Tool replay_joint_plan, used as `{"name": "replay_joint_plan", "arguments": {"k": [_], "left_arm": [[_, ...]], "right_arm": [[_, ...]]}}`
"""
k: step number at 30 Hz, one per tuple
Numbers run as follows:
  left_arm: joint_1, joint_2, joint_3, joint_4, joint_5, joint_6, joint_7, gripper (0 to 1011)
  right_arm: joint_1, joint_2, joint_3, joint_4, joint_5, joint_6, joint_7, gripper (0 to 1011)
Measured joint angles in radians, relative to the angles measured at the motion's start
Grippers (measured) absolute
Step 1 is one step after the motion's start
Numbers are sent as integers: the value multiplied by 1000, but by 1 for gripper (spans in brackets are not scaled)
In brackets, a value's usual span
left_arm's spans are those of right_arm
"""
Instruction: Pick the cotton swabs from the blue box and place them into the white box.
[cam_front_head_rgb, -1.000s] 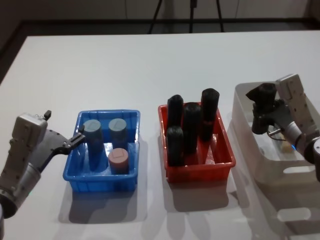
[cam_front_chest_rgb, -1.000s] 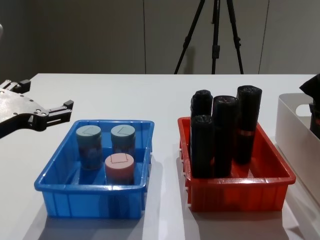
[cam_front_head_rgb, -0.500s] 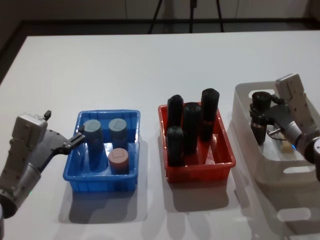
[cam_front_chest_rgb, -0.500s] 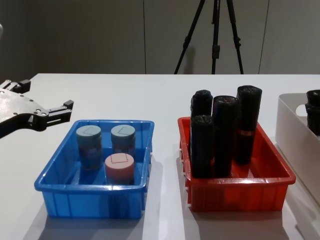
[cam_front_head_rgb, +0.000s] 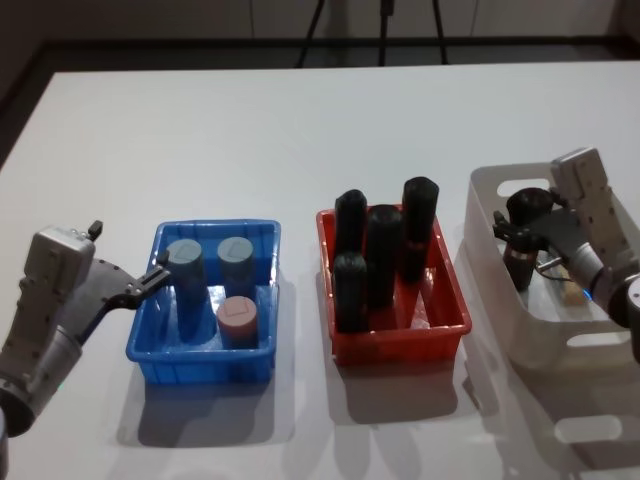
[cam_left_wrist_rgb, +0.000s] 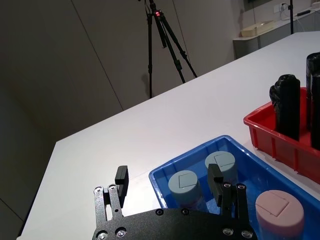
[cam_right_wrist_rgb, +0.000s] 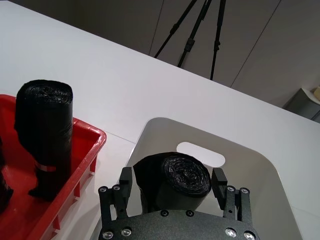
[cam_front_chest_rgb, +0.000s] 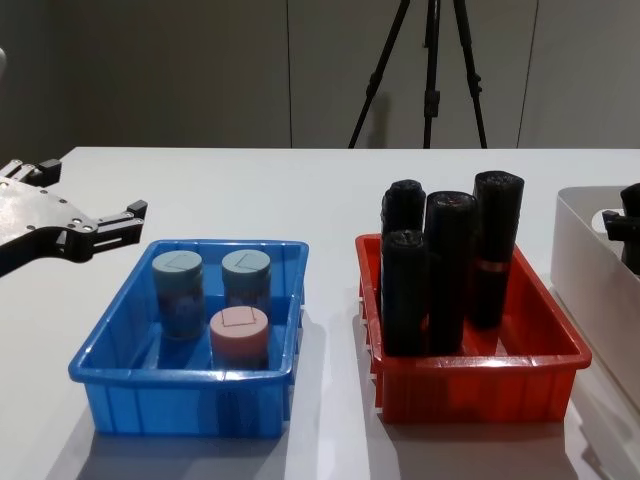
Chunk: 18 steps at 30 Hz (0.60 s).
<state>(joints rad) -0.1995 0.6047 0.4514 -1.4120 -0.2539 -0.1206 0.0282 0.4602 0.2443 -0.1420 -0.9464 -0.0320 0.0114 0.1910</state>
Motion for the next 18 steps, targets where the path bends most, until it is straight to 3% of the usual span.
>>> {"name": "replay_joint_plan", "arguments": {"k": [12,18], "left_arm": [[0,0,0,0,0,0,0,1001],[0,0,0,0,0,0,0,1002]], "right_arm": [[0,0,0,0,0,0,0,1001],[-27,7,12,-42,6,6,13,1001]]}}
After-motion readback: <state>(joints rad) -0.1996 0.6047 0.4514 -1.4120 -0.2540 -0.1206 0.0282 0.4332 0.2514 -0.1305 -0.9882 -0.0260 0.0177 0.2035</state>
